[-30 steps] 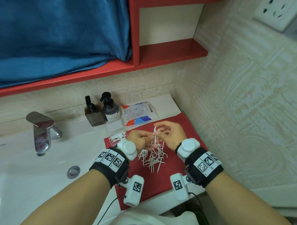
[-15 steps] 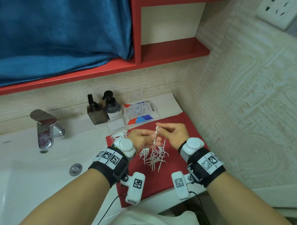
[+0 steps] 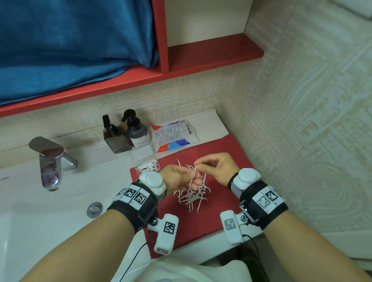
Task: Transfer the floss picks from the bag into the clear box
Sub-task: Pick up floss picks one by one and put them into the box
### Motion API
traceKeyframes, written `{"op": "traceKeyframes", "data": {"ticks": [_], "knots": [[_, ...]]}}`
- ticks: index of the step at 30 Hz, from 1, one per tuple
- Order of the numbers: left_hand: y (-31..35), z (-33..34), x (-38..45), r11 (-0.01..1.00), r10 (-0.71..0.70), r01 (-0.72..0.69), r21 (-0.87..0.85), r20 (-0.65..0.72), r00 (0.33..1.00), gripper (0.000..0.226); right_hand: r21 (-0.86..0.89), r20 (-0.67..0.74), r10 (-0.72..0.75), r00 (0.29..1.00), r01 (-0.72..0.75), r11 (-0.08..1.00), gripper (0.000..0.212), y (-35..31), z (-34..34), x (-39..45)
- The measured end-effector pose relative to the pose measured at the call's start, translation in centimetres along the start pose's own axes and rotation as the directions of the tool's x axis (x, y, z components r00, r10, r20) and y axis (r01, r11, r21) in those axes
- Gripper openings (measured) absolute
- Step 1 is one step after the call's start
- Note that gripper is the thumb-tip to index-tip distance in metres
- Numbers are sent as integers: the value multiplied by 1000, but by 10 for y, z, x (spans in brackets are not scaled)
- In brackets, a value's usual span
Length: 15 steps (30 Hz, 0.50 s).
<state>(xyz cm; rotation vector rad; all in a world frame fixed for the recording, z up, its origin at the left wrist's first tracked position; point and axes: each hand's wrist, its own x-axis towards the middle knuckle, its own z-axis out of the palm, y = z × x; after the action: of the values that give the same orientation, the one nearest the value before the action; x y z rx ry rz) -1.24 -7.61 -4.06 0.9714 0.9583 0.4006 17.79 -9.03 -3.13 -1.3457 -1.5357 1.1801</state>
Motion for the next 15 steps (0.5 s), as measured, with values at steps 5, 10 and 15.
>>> {"op": "traceKeyframes", "data": {"ticks": [5,10,15], "knots": [[-2,-1,1,994,50,-32,102,-180,982,13,-361,-51,123,991,-133,923,29,21,-4,5],[-3,4,2,997,68,-54,63,-249,966,13,-741,91,220,971,-82,666,44,48,-8,4],[-2,6,4,998,44,-33,48,-246,968,12,-851,155,269,950,-10,525,30,53,-10,5]]}}
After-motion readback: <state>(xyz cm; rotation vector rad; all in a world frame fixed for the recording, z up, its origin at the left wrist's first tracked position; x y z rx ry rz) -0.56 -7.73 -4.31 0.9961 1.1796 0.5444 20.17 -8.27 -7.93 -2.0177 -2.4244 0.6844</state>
